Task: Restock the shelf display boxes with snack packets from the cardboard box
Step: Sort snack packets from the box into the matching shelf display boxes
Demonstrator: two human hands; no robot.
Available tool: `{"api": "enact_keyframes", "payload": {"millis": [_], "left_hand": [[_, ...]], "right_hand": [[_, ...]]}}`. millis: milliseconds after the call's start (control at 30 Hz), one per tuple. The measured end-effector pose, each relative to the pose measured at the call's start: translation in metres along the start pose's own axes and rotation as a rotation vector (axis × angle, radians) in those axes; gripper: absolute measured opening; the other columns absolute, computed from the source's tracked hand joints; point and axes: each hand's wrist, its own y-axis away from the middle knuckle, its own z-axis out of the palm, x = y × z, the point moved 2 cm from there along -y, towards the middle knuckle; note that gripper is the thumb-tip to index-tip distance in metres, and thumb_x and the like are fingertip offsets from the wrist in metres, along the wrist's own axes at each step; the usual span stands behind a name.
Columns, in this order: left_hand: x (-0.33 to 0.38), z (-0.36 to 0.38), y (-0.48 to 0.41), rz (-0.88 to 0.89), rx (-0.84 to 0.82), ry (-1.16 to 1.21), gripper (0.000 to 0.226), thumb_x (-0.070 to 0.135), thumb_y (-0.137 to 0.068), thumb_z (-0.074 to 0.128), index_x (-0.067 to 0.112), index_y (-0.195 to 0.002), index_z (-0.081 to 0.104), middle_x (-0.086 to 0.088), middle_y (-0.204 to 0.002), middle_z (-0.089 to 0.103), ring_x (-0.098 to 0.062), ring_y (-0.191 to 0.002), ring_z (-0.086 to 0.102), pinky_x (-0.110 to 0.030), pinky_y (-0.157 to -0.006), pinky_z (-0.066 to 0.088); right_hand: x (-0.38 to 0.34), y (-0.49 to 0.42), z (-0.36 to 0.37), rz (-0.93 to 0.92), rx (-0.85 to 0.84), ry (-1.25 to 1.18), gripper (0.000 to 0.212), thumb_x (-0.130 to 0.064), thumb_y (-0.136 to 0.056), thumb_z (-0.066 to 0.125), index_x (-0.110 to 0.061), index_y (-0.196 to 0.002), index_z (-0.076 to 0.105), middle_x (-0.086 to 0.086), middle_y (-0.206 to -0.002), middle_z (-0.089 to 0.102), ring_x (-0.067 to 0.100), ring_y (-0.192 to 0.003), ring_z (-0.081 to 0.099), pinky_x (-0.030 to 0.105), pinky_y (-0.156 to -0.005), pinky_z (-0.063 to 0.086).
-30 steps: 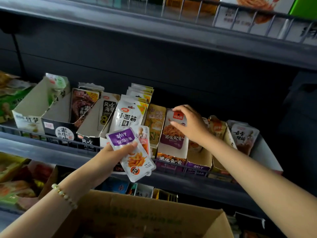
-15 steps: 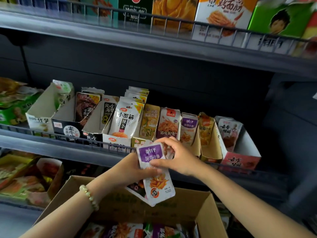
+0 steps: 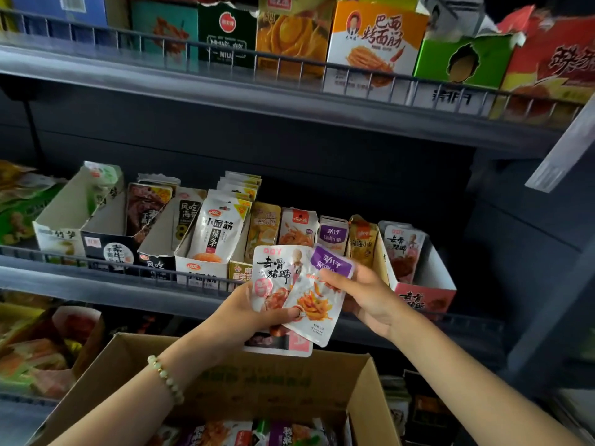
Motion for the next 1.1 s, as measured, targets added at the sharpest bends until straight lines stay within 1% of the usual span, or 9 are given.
{"api": "enact_keyframes", "payload": {"millis": [167,200,300,433,700,833,933,1000,1100], "left_hand": [[0.001,0.012,-0.007,0.043,-0.001,0.145,0.038,0.017,-0.07,0.071,0.007,-0.106,0.061,-0.009,-0.096,0.075,-0.021,-0.087,0.073,-0.024,-0.068,0.057],[0.0,0.015,-0.01,0.052,0.025,0.171,0.039,0.018,-0.07,0.07,0.007,-0.106,0.061,-0.009,-0.095,0.075,-0.021,-0.086,0.073,-0.023,-0.067,0.057],[-0.004,0.021,-0.018,0.036,0.066,0.171,0.044,0.022,-0.07,0.072,0.006,-0.11,0.062,-0.007,-0.096,0.076,-0.02,-0.088,0.073,-0.022,-0.068,0.057],[-0.009,0.034,-0.028,-0.015,0.007,0.135,0.038,0.011,-0.074,0.074,0.009,-0.11,0.062,-0.004,-0.096,0.076,-0.018,-0.088,0.073,-0.023,-0.068,0.057],[-0.006,0.035,-0.049,0.012,0.046,0.083,0.041,0.02,-0.072,0.075,0.011,-0.11,0.061,-0.006,-0.097,0.075,-0.022,-0.088,0.073,-0.03,-0.072,0.058],[0.0,0.021,-0.07,-0.023,0.129,-0.002,0.047,0.031,-0.071,0.073,0.008,-0.109,0.058,-0.007,-0.092,0.075,-0.022,-0.081,0.073,-0.032,-0.069,0.056],[0.005,0.007,-0.086,-0.05,0.226,0.007,0.031,0.029,-0.088,0.064,0.011,-0.111,0.055,-0.006,-0.095,0.073,-0.02,-0.083,0.071,-0.03,-0.067,0.055],[0.01,-0.001,-0.093,-0.044,0.246,-0.003,0.021,0.024,-0.093,0.06,0.014,-0.111,0.055,-0.005,-0.096,0.071,-0.019,-0.082,0.069,-0.029,-0.063,0.053],[0.016,-0.008,-0.103,-0.036,0.229,-0.052,0.012,0.021,-0.093,0.06,0.015,-0.102,0.056,-0.006,-0.091,0.072,-0.021,-0.08,0.07,-0.034,-0.068,0.055]], "right_hand": [[0.002,0.001,-0.01,0.076,-0.034,-0.187,0.04,-0.022,-0.067,0.069,-0.013,-0.105,0.063,0.007,-0.095,0.072,0.02,-0.086,0.069,0.032,-0.078,0.056],[0.001,0.0,-0.013,0.066,-0.026,-0.196,0.039,-0.022,-0.068,0.069,-0.013,-0.106,0.063,0.007,-0.094,0.072,0.019,-0.085,0.069,0.031,-0.075,0.057],[-0.001,-0.002,-0.025,-0.022,0.054,-0.145,0.033,-0.018,-0.076,0.07,-0.014,-0.108,0.064,0.004,-0.089,0.074,0.016,-0.079,0.071,0.025,-0.058,0.055],[0.004,-0.009,-0.036,-0.099,0.154,-0.094,0.054,-0.028,-0.065,0.074,-0.013,-0.116,0.062,0.004,-0.096,0.074,0.02,-0.091,0.07,0.033,-0.074,0.056],[0.006,-0.024,-0.055,0.118,-0.006,-0.21,0.038,-0.018,-0.072,0.068,-0.01,-0.109,0.064,0.01,-0.098,0.071,0.016,-0.079,0.069,0.022,-0.059,0.057],[-0.021,-0.041,-0.07,-0.03,0.049,0.014,0.019,-0.011,-0.086,0.063,-0.015,-0.104,0.061,0.006,-0.098,0.07,0.013,-0.082,0.068,0.02,-0.063,0.055],[-0.05,-0.067,-0.084,-0.216,0.193,0.216,0.015,-0.012,-0.089,0.064,-0.021,-0.099,0.058,0.007,-0.105,0.067,0.015,-0.089,0.067,0.023,-0.07,0.056],[-0.062,-0.088,-0.09,-0.29,0.27,0.436,0.016,-0.012,-0.089,0.064,-0.023,-0.097,0.056,0.003,-0.1,0.065,0.018,-0.092,0.064,0.029,-0.077,0.055],[-0.065,-0.119,-0.084,-0.371,0.267,0.773,0.022,-0.012,-0.087,0.068,-0.017,-0.104,0.055,-0.002,-0.093,0.06,0.014,-0.086,0.058,0.024,-0.068,0.047]]}}
